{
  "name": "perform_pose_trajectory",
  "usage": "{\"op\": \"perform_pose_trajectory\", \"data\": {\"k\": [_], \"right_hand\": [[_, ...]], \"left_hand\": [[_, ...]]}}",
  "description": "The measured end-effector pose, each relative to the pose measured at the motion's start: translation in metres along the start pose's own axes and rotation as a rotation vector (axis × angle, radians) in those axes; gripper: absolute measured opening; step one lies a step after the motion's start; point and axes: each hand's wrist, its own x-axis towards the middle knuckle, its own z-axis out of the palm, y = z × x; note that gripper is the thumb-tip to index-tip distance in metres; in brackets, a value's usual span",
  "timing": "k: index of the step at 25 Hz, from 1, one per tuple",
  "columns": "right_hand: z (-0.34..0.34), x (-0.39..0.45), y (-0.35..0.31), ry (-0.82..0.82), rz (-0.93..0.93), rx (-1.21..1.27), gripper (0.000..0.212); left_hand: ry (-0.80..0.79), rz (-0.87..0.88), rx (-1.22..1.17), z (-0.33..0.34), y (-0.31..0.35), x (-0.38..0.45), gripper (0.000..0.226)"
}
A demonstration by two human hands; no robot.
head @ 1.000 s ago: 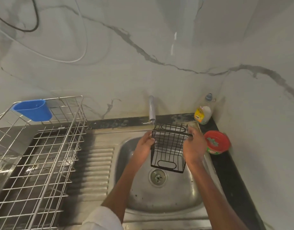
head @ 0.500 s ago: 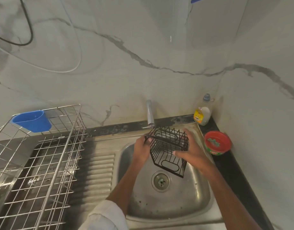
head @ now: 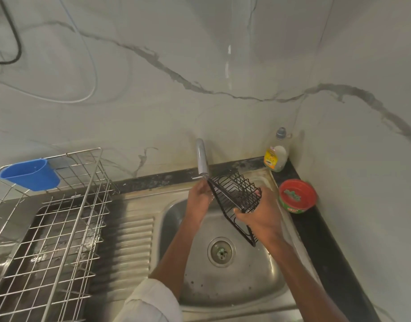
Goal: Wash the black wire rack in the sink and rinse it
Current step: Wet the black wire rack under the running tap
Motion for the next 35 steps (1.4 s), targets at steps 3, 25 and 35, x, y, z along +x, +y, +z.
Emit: {"op": "perform_pose_trajectory", "data": {"k": [3,25,35], "right_hand": [[0.011,0.001,0.003,-0.082,-0.041,-0.04,0.095],[0.009,-0.036,0.016,-0.489,-0.421,0.048,0.1],[0.001,-0.043,0.034,-0.585,0.083,0.523,0.104]], "left_hand": [[0.092,-0.049,-0.136,-0.017,-0.007,-0.012,0.039],[-0.224,-0.607,-0.153,-0.085,-0.007,-0.052,0.052],[-0.068,-0.386,-0.477,-0.084,-0.045,-0.091,0.036]]}}
